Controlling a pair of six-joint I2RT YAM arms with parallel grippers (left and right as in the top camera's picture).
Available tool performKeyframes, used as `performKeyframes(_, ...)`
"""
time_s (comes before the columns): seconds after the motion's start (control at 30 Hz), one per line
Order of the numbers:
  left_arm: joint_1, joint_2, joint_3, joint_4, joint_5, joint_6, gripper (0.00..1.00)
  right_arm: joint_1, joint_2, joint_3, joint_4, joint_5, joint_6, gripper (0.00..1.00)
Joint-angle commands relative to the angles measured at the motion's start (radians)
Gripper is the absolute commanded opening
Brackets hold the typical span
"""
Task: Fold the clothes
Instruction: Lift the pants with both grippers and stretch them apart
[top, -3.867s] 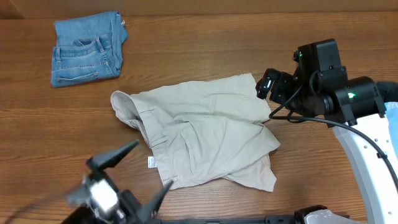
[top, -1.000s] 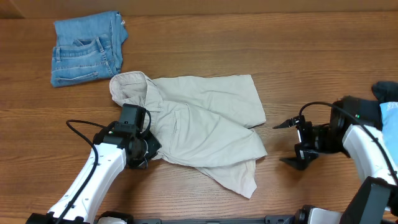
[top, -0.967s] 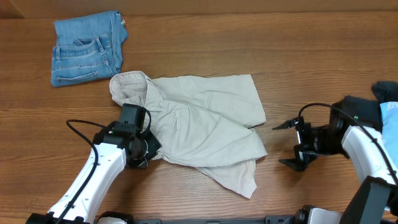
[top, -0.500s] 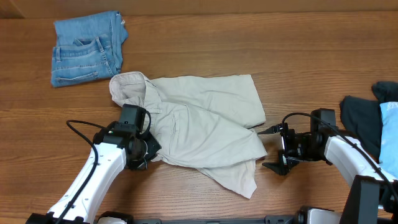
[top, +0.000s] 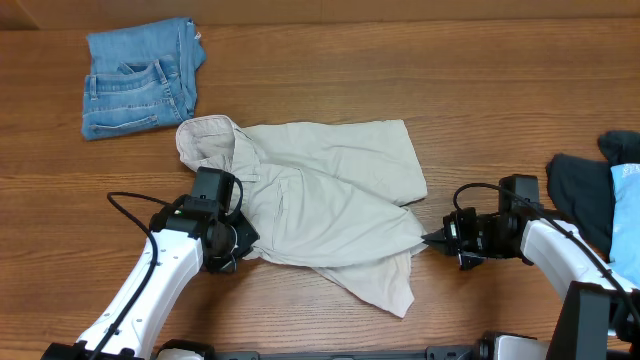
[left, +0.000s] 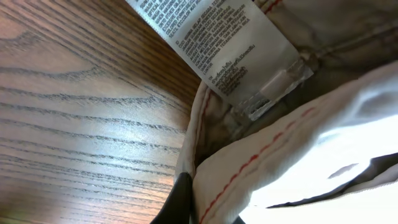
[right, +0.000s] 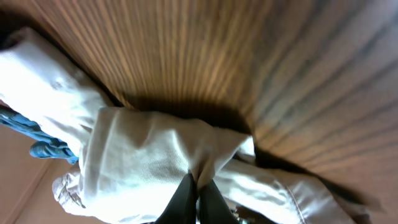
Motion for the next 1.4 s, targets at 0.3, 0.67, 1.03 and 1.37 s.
performKeyframes(0.3, -0.035, -0.004, 0.671, -0.255, 0.117, 0.169, 0.04, 0.003, -0.053, 0.470, -0.214, 0.179, -0.310, 0.04)
performKeyframes(0.67, -0.189, -0.003, 1.262, -0.300, 0.151, 0.071, 0.04, 0.003, -0.055, 1.251, -0.660, 0.393, -0.426, 0.04)
performKeyframes(1.03, -0.258, 0.112, 1.334, -0.135, 0.055, 0.011, 0.04, 0.003, -0.003, 1.477, -0.533, 0.352, -0.312, 0.04)
performKeyframes(1.37, -0.100, 0.457, 1.352, 0.495, -0.067, 0.065, 0.06, -0.016, 0.188, 1.478, -0.011, 0.250, -0.246, 0.04)
